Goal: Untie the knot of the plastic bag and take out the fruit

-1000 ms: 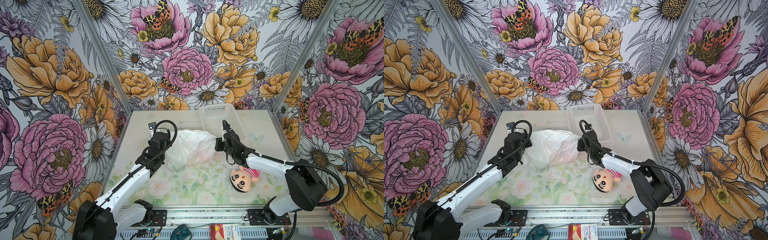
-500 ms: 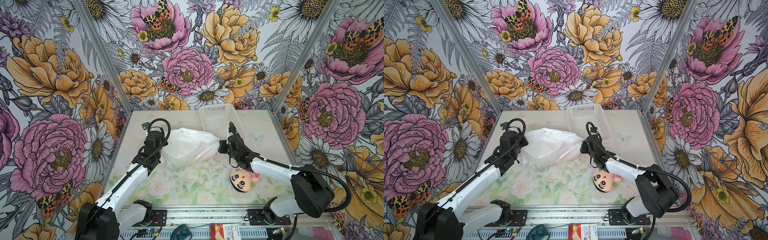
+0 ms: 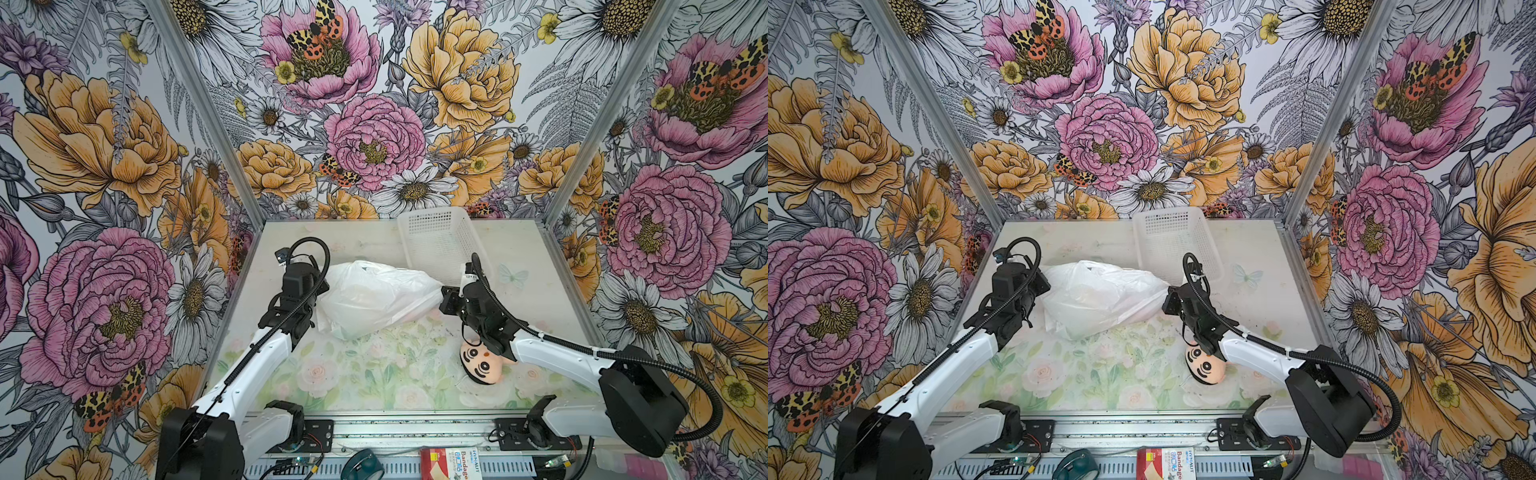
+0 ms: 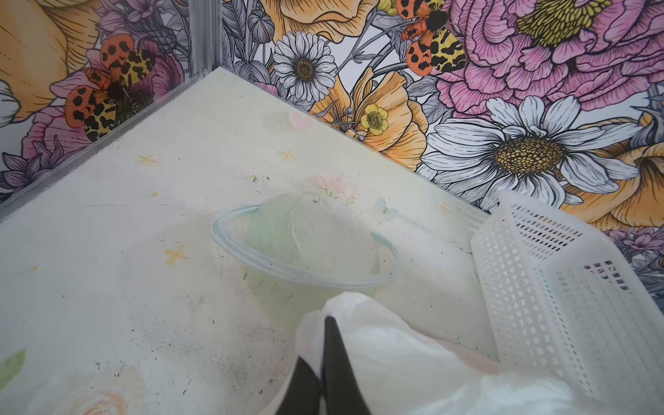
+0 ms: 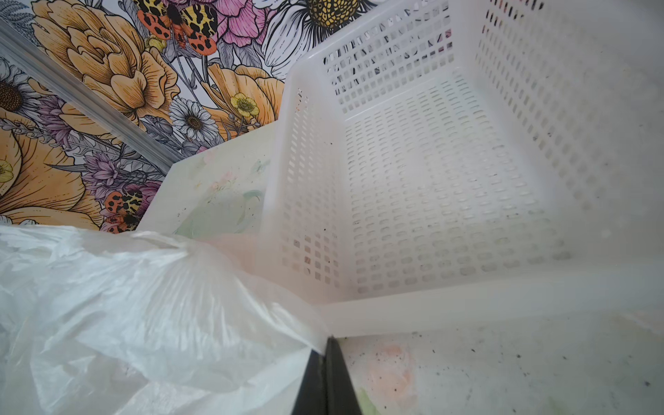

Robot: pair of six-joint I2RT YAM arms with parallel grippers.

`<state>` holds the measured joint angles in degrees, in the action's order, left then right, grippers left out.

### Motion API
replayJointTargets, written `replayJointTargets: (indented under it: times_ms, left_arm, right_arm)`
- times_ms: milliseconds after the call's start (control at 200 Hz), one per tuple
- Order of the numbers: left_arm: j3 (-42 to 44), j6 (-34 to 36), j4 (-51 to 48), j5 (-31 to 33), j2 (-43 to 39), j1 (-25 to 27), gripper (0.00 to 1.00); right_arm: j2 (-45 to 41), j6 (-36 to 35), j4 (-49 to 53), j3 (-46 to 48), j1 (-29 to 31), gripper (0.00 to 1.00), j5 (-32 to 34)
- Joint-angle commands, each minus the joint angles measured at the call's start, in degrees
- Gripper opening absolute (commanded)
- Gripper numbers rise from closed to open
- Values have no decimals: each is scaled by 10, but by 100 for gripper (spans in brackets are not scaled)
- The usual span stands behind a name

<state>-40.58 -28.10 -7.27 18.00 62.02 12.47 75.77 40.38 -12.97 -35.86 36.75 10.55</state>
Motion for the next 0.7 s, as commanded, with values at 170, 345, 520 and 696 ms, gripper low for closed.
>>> replayJointTargets:
  times_ms: [170,345,520,696]
  left_arm:
    - [18,48,48,-4,-65,48,76]
    - [1,74,48,-3,-45,79,94]
    - [-28,77,26,6,-1,88,99]
    - [-48,76,8,2,32,89,99]
  right_arm:
    - [4,-57,2,-51,51,18,36]
    - [-11,-107,6,-65,62,49,27]
    - [13,-194,43,-126,61,76,-40]
    - [99,-243,144,-232,57,80,-95]
